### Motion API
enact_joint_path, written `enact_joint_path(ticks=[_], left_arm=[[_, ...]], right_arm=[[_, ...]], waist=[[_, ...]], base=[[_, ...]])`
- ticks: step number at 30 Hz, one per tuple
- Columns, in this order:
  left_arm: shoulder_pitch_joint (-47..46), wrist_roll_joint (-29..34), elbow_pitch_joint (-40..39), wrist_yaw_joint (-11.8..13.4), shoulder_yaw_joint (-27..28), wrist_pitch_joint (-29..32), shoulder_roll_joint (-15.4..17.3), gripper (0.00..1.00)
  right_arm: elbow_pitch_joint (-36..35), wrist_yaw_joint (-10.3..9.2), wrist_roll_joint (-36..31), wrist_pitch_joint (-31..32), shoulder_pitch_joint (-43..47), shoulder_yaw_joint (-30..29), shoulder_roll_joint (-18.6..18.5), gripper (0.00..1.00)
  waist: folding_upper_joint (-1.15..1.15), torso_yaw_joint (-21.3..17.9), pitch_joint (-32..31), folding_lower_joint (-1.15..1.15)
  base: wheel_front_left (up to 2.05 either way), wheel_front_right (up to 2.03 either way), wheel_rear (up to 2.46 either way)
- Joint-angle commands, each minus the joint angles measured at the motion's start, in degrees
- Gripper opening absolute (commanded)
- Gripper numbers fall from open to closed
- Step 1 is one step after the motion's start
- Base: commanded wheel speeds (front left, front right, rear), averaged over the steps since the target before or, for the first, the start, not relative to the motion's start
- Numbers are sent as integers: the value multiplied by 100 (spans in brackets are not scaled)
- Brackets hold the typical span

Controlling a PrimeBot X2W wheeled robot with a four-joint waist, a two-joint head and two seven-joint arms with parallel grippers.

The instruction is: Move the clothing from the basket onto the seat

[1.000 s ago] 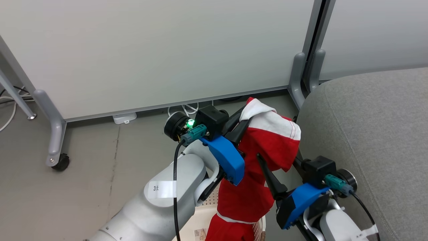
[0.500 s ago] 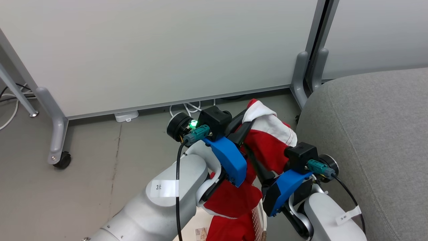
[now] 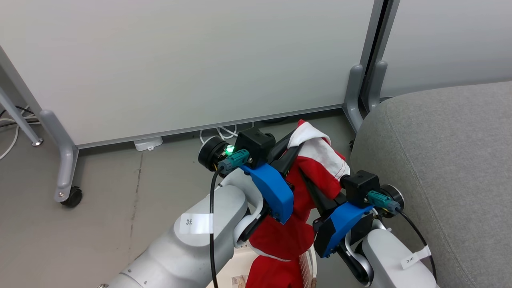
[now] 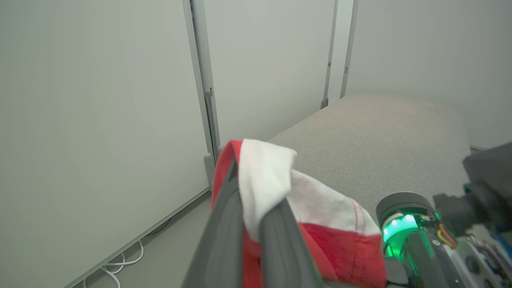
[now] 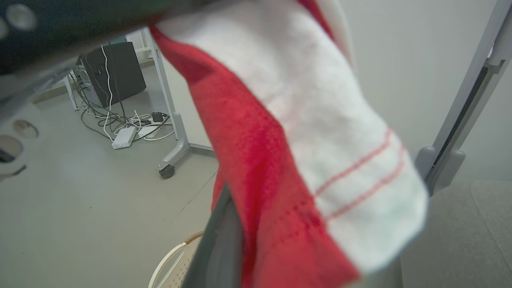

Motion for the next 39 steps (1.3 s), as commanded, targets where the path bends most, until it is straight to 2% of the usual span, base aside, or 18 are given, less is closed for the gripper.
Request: enact_joint_path(ticks=[1, 9, 10, 11, 12, 13, 17, 24, 28, 29, 39], left_arm=[[-22, -38, 16, 35, -26, -29, 4, 0], [73, -106, 59, 39, -49, -29, 3, 0], [84, -105, 69, 42, -52, -29, 3, 10], [91, -114, 74, 47, -57, -29, 3, 36], [98, -128, 82, 43, -58, -29, 4, 77], [100, -139, 87, 52, -62, -29, 4, 100], [144, -131, 88, 93, 5, -29, 4, 100], [575, 190, -202, 218, 484, -29, 129, 100], [1330, 586, -740, 177, 1164, -29, 367, 100], [1330, 586, -740, 177, 1164, -29, 367, 100], [2750, 1799, -1786, 49, 2523, -29, 618, 100]], right_arm=[[27, 2, 35, -42, -56, 10, -18, 0], [90, 3, 1, -74, -25, 48, -18, 0], [90, 3, -8, -77, -23, 51, -18, 0], [87, 3, -10, -76, -19, 58, -18, 0], [86, 3, -14, -74, -14, 63, -18, 0], [84, 3, -20, -74, -7, 65, -18, 0], [66, 3, -35, -72, 35, 82, -19, 0], [15, 2, -23, -72, 77, 64, -19, 0], [-20, 2, -86, -70, 117, -4, -19, 0], [-20, 2, -86, -70, 117, -4, -19, 0], [-150, 3, -217, -9, 208, -202, -19, 0]], waist=[[0, -4, -9, 0], [0, -31, -30, 0], [0, -35, -33, 0], [0, -38, -36, 0], [0, -40, -40, 0], [0, -43, -44, 0], [0, -58, -67, 0], [0, -93, -83, 0], [0, -114, -62, 0], [0, -114, -62, 0], [0, -53, 3, 0]], base=[[0, 0, 0], [0, 0, 0], [0, 0, 0], [0, 0, 0], [0, 0, 0], [0, 0, 0], [0, 0, 0], [0, 0, 0], [0, 0, 0], [0, 0, 0], [0, 0, 0]])
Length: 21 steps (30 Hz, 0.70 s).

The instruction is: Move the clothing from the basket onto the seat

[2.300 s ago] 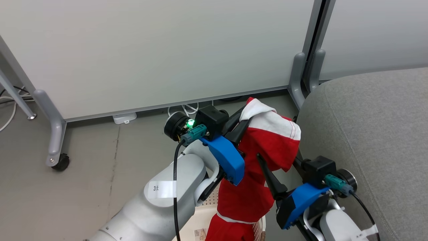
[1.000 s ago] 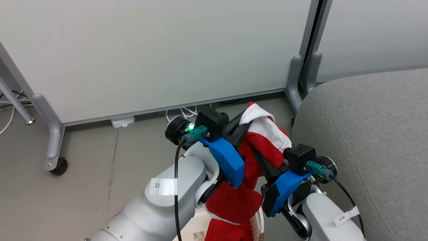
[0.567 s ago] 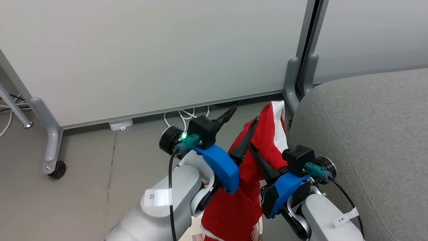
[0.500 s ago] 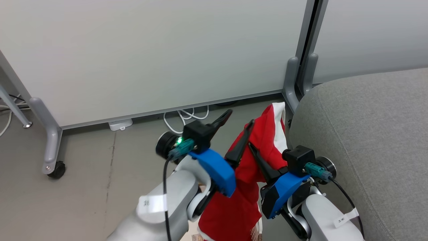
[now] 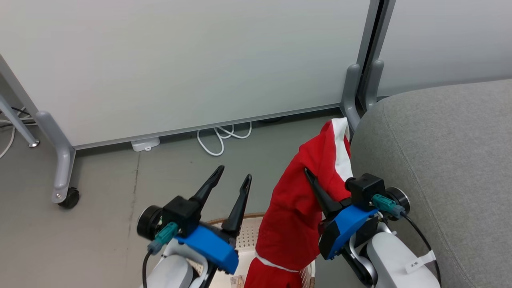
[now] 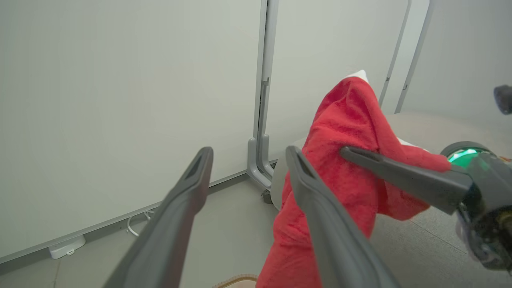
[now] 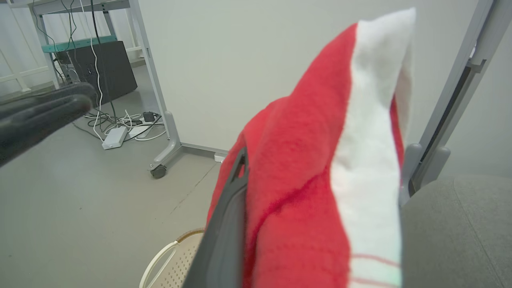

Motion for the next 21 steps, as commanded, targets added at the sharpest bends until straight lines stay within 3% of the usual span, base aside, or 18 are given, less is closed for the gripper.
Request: enact_joint_path(ticks=[1, 9, 21], left_arm=[[184, 141, -91, -45, 135, -28, 28, 100], [876, 720, -263, -192, 810, -28, -44, 100], [1143, 1063, -224, -327, 1246, -28, -231, 100]], right_arm=[[-43, 2, -29, 25, 55, -23, -19, 0], [-149, 3, -82, 71, 167, -157, -19, 0], [-237, 3, -119, 112, 263, -321, -19, 0]], waist=[[0, 6, 9, 0], [0, 51, 47, 0], [0, 26, 61, 0]], base=[[0, 0, 0], [0, 0, 0], [0, 0, 0]])
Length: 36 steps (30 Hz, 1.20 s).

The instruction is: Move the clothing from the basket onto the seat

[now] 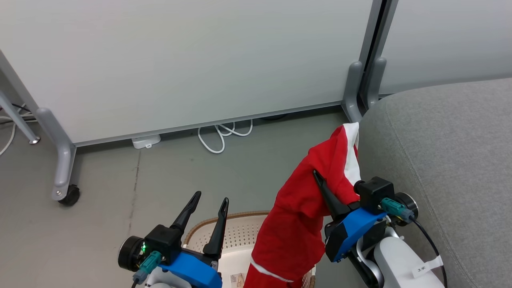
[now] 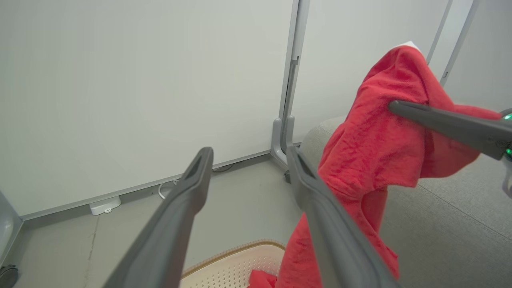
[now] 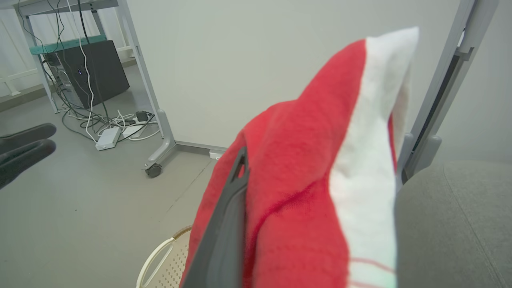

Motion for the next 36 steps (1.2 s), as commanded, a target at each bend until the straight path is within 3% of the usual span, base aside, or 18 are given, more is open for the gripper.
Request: enact_joint_path(ticks=[1, 13, 36], left_arm=[[51, 38, 11, -39, 47, -28, -18, 100], [-34, 36, 31, -54, 13, -28, -70, 100], [-142, 66, 7, -38, -14, -28, 12, 100]], right_arm=[[-30, 3, -15, 12, 32, -15, -19, 0], [-73, 3, -24, 13, -27, -23, -19, 0], [-101, 3, 6, -35, -30, -32, -18, 0]], waist=[[0, -36, 5, 0], [0, -534, 101, 0], [0, -2190, 263, 0]], base=[[0, 0, 0], [0, 0, 0], [0, 0, 0]])
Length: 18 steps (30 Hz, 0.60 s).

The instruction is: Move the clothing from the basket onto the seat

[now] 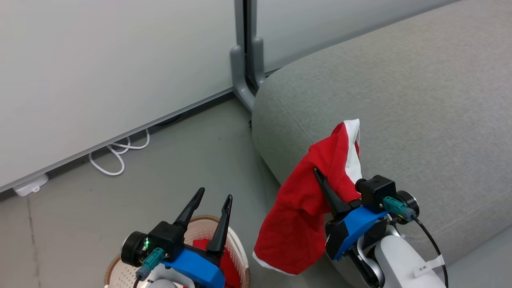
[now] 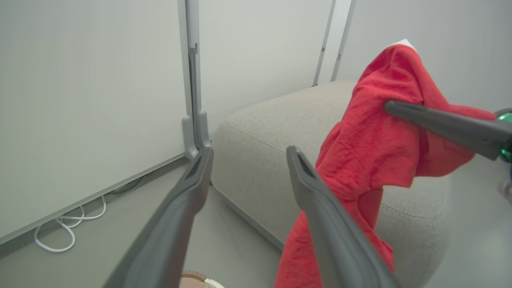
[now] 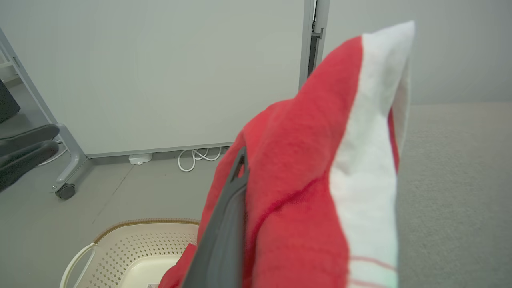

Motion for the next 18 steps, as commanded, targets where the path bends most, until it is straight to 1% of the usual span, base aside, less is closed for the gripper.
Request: enact_joint_path(ticks=[1, 12, 18], left_arm=[[-61, 27, -10, -7, 1, -28, 25, 100], [-80, 38, 14, -7, -26, -28, 37, 100], [-125, 6, 52, -7, -101, -28, 66, 100]], right_arm=[[-32, 3, 19, -27, -23, -2, -17, 0], [-50, 3, 45, -31, 42, 5, -16, 0], [-62, 3, 37, -51, 80, -38, -16, 0]], waist=[[0, -213, 28, 0], [0, -745, 58, 0], [0, -828, 87, 0]], base=[[0, 0, 0], [0, 0, 0], [0, 0, 0]])
